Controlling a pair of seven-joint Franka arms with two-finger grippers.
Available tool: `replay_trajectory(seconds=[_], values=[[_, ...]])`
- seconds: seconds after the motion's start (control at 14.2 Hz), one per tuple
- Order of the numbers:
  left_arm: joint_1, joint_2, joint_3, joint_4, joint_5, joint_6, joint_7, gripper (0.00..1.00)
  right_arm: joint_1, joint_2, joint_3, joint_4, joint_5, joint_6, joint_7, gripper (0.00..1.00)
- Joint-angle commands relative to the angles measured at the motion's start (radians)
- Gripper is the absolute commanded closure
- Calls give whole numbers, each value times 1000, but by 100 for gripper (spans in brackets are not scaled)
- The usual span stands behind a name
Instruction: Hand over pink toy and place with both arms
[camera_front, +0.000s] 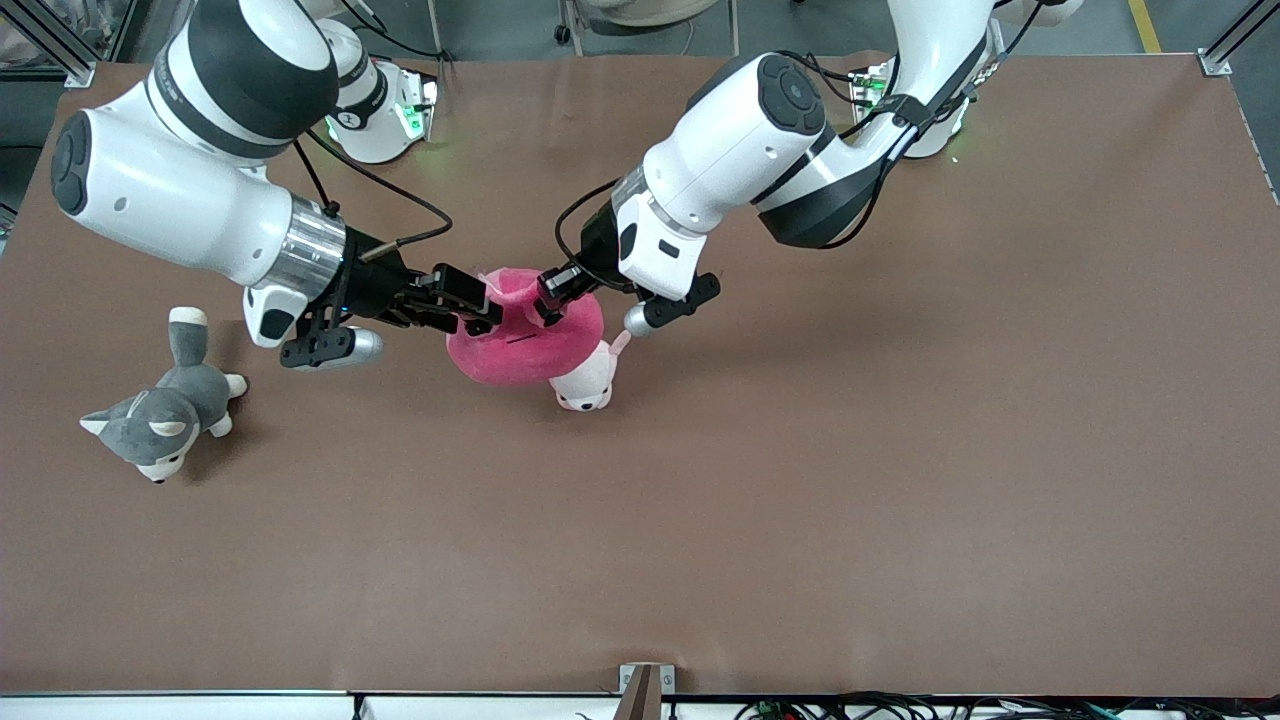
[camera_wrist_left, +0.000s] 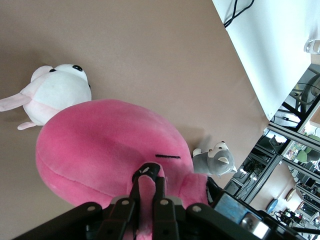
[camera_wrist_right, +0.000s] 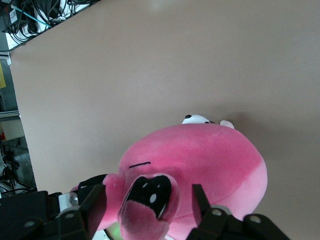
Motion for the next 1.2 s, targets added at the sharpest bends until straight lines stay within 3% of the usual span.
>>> replay_trajectory(seconds=[0.0,0.21,0.35,0.49,0.57,0.78,0.85,0.92,0.99,1.06,1.13], values=[[-10,12,3,28,-12,12,-9,100,18,0,-8,-2,5,-2,8,29],[-12,12,3,30,-12,19,-9,100,22,0,-8,-5,-3,-9,8,37],[-12,12,3,28,-12,23,-9,100,28,0,-8,-5,-43,-9,8,50],[-13,17,3,30,-13,43,-9,100,31,0,-8,-3,-44,-38,8,92],[-13,19,3,28,-12,48,-9,100,32,0,-8,-2,-44,-52,11,100],[-15,20,3,28,-13,48,-9,98,25,0,-8,3,-44,-52,13,100],[-15,25,3,28,-13,48,-9,92,25,-1,-8,3,-44,-52,13,100],[-13,25,3,28,-13,48,-9,80,25,0,-8,3,-43,-52,14,100],[-13,25,3,30,-13,48,-10,57,25,0,-8,3,-44,-52,14,100],[-13,22,5,28,-7,48,-9,17,25,0,-8,4,-43,-52,14,100],[-12,16,6,28,0,42,-7,0,25,-1,-8,4,-43,-54,6,100]])
